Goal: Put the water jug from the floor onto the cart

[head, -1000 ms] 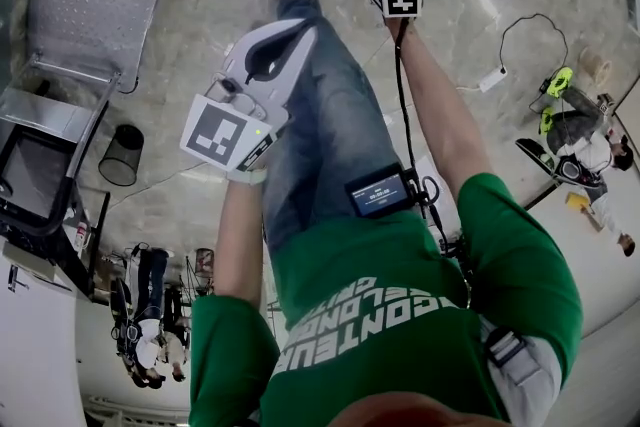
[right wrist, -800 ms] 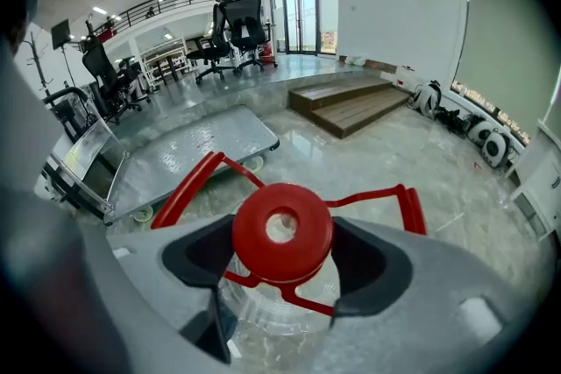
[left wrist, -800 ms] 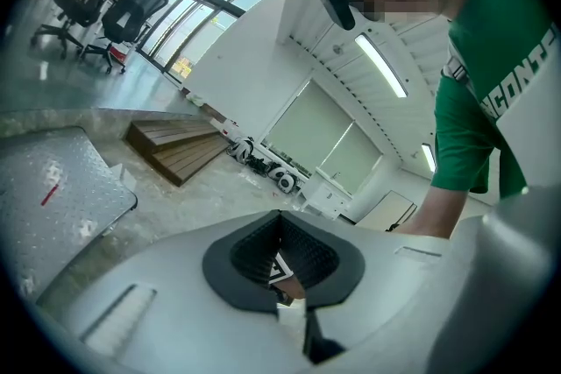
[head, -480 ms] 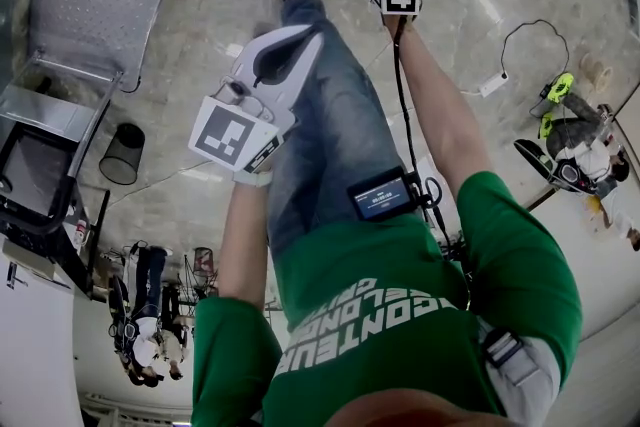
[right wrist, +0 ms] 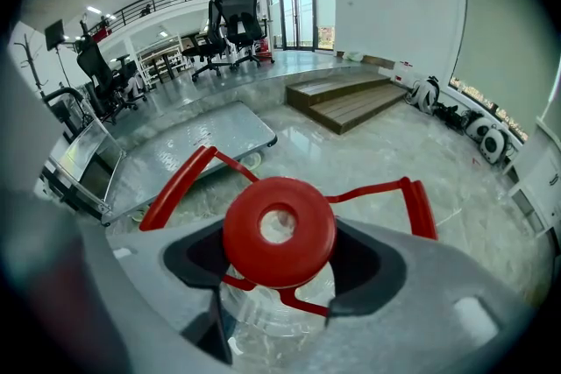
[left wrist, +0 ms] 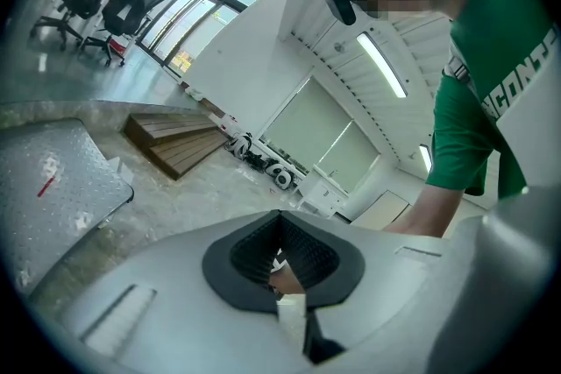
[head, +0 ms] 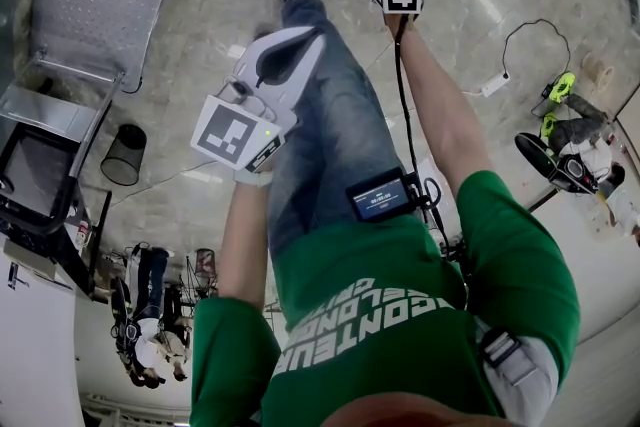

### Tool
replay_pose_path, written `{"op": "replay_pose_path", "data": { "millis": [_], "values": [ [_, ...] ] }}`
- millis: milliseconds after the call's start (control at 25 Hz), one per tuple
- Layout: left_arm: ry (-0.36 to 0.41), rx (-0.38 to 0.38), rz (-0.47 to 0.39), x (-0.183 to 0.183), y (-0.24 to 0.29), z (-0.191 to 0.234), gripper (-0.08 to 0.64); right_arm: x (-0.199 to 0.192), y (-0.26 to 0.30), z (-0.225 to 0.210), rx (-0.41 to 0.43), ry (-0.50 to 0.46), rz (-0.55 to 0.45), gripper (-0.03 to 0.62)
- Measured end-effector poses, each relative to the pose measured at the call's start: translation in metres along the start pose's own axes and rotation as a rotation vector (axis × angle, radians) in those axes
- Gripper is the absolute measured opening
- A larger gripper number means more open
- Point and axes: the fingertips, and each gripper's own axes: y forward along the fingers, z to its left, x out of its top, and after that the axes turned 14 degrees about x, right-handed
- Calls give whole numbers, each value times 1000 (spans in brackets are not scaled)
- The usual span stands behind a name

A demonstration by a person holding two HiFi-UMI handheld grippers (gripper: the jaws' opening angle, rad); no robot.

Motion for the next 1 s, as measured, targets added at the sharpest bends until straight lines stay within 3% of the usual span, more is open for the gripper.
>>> {"op": "replay_pose_path", "data": {
  "millis": [360, 640, 1000],
  "values": [
    [1, -7, 10, -7, 1, -3, 14, -3, -6, -9, -29, 36, -33, 304],
    [9, -5, 5, -5, -6, -6, 14, 17, -35, -3, -22, -8, -61, 304],
    [75, -8, -46, 51, -39, -35, 14, 81, -127, 28, 26, -93, -132, 304]
  ]
}}
